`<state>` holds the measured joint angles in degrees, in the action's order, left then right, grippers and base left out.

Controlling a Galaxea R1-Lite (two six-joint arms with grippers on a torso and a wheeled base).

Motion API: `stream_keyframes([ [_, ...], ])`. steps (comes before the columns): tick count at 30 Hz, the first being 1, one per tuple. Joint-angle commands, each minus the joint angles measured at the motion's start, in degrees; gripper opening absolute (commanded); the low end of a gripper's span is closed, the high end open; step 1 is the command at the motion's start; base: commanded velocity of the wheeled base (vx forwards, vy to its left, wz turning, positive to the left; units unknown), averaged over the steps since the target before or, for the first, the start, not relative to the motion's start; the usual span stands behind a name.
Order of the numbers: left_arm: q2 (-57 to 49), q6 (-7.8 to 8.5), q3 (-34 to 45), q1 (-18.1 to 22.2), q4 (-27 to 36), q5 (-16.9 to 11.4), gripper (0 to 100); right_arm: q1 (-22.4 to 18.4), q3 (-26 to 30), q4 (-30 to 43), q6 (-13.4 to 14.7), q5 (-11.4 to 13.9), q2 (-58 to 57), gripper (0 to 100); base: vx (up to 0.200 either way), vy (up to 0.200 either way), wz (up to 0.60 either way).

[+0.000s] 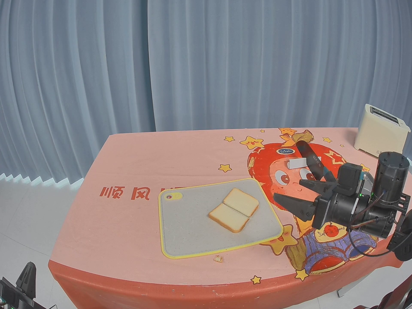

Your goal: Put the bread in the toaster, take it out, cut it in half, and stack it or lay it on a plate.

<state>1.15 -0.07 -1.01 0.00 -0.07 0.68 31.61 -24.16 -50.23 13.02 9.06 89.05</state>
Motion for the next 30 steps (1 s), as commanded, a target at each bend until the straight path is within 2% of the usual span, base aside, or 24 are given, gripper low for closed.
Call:
stream_keyframes([
  [1, 0.08, -0.01, 1.01, 0.0, -0.01, 0.02, 0, -0.67, 4.3, -0.49, 0.08, -0.18, -3.45, 100, 0.0, 0.0, 0.0],
  [5, 0.08, -0.01, 1.01, 0.0, -0.01, 0.02, 0, -1.11, 5.09, -3.92, 2.19, -1.06, -4.68, 100, 0.0, 0.0, 0.0],
  [7, 0.08, -0.01, 1.01, 0.0, -0.01, 0.02, 0, -0.94, 5.35, -4.88, 3.59, -2.11, -5.03, 100, 0.0, 0.0, 0.0],
  [9, 0.08, -0.01, 1.01, 0.0, -0.01, 0.02, 0, -1.02, 6.5, -5.59, 5.09, -4.4, -6.35, 100, 0.0, 0.0, 0.0],
  [12, 0.08, -0.01, 1.01, 0.0, -0.01, 0.02, 0, -0.5, 7.9, -4.79, 5.53, -4.49, -10.21, 100, 0.0, 0.0, 0.0],
  [21, 0.08, -0.01, 1.01, 0.0, -0.01, 0.02, 0, 2.58, 7.37, -4.53, 4.73, -4.66, -10.74, 100, 0.0, 0.0, 0.0],
  [24, 0.08, -0.01, 1.01, 0.0, -0.01, 0.02, 0, 3.37, 5.7, -2.77, 4.03, -5.1, -9.34, 100, 0.0, 0.0, 0.0],
  [30, 0.08, -0.01, 1.01, 0.0, -0.01, 0.02, 0, 3.81, 1.31, 3.12, -1.77, -5.45, -7.31, 100, 0.0, 0.0, 0.0],
])
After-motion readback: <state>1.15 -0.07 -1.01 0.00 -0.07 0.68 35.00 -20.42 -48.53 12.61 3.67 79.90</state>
